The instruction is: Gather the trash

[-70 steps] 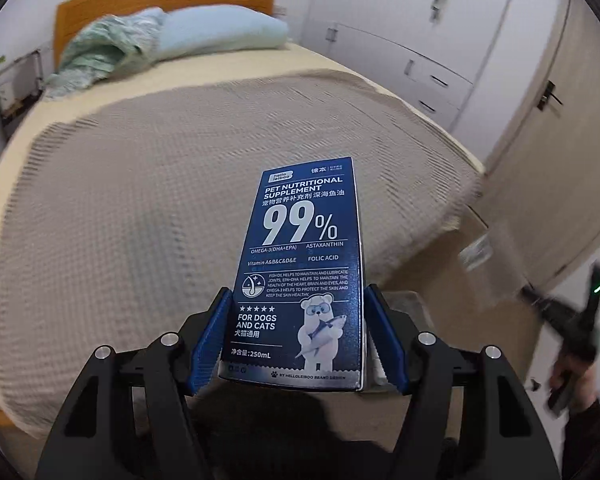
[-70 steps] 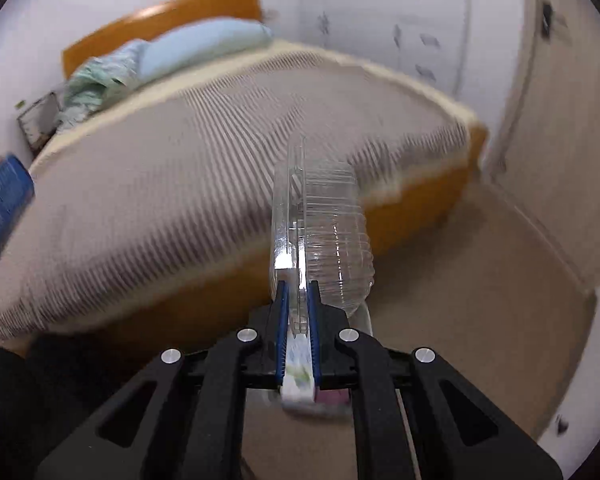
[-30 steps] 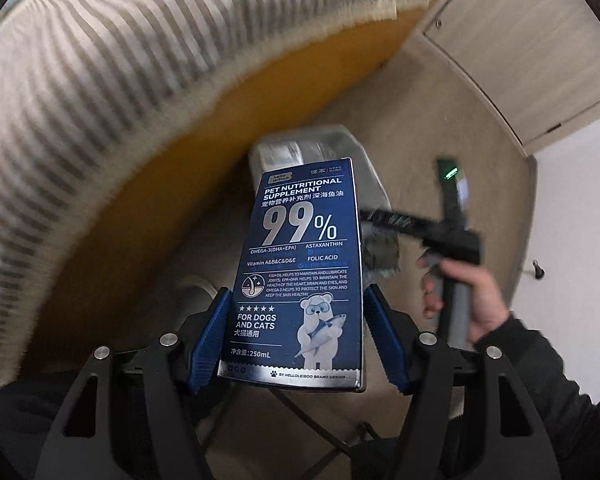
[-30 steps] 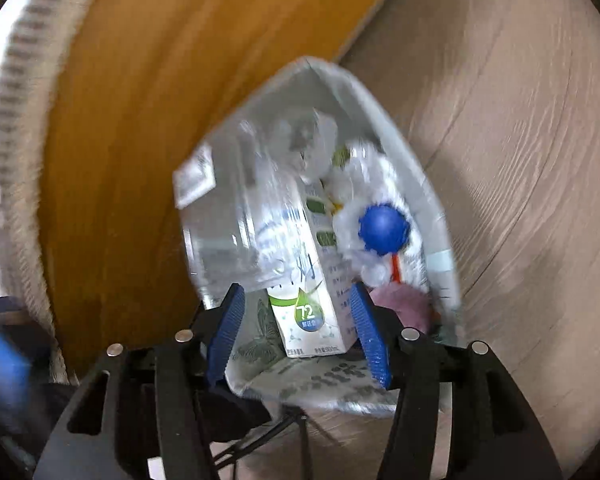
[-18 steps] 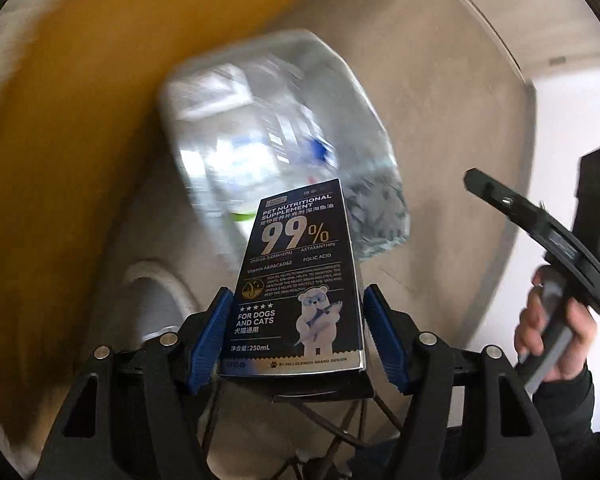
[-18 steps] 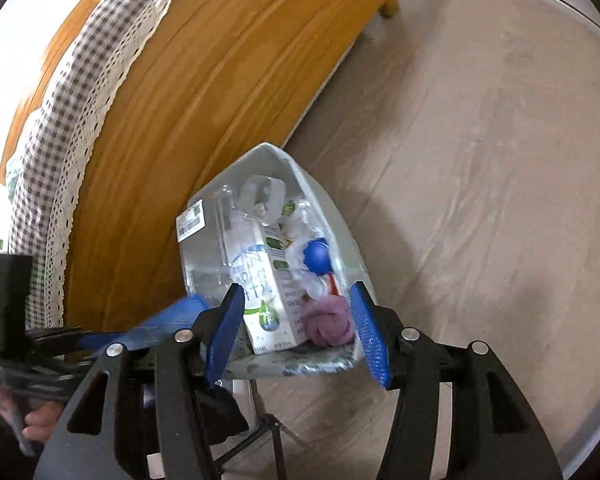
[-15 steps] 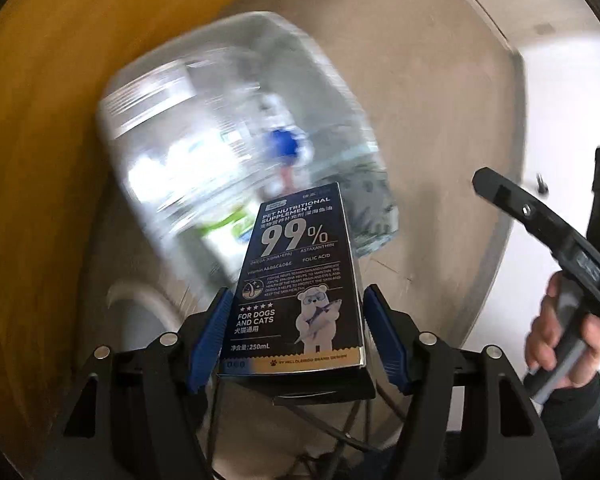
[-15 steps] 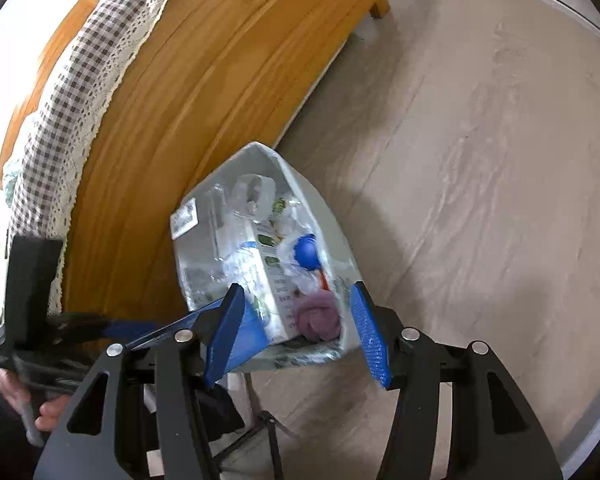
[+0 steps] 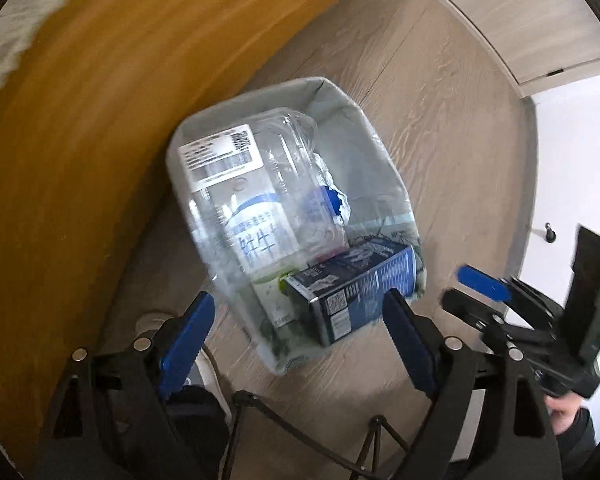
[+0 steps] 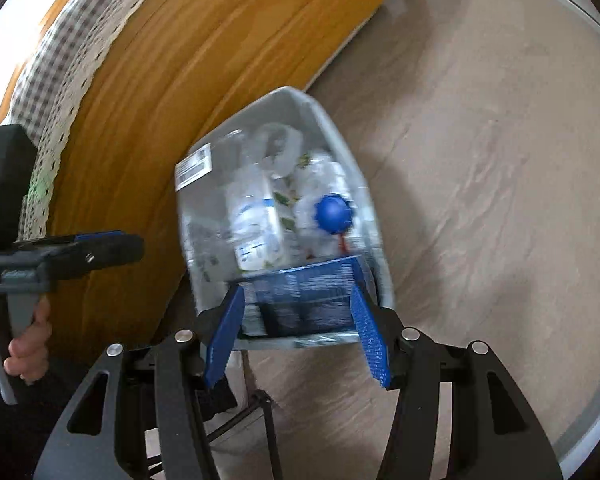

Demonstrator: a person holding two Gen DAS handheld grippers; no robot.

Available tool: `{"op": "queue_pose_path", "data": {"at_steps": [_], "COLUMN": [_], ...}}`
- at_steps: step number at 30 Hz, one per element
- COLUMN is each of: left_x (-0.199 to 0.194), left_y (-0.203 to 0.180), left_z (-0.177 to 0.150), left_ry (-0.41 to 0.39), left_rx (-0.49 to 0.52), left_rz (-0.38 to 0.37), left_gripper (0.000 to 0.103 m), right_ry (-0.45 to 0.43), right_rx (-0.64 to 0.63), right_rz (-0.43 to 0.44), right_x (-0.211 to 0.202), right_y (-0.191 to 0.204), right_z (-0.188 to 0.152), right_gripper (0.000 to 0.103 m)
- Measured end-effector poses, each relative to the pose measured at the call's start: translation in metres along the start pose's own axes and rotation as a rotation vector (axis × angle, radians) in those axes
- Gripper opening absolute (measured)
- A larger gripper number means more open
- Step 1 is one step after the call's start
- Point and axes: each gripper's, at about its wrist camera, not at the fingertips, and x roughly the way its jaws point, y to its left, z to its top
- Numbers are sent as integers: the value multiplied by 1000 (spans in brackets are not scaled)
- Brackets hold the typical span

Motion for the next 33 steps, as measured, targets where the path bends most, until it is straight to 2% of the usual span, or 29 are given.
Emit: {"op": "queue_pose_path", "data": {"at_steps": [4,8,12,15,17,18,22,23,26,29,33], "left_x": [-10,-45,-90,-138,-181,-196,-284,-302,-360,-405,-455], "left_y": [2,10,28,42,56,61,106,119,168,224,295], "left_z": [-14,-29,-46,-62,-80,-86,-130,-141,-178,-203,-222], "left_ry": [21,-47,-152,-253,-349,-384,-566,-601,-715,-761,-777], "left_rx": [35,10,-51,-86,-104,-113,-196,-226,-331,-415,-530], "left_rz": [45,57,56,63,81,87,156,177,248,334,428], "left_gripper": [83,83,83,83,83,83,84,88,90,93,95], "right_ry": [-8,-18,-51,-81,-115,-128,-202,-221,-260,-282,-230], "right_rx": [-25,-73,-155,-193,-227,-245,-354,-382,-490,-592,-677], "right_rz": [-28,-82,-156,-166,-176,-173,-152,-136,-74,-10,59], "right_x": [-2,-14,-33,-51,-65,-71,-93,-98,-109,-115,-106], "right_y": [18,34,64,85,108,119,189,214,289,374,492], "right_z": [3,8,14,20,25,28,40,45,57,71,88], "right_gripper": [53,53,53,53,54,57,59,59,60,67,71]}}
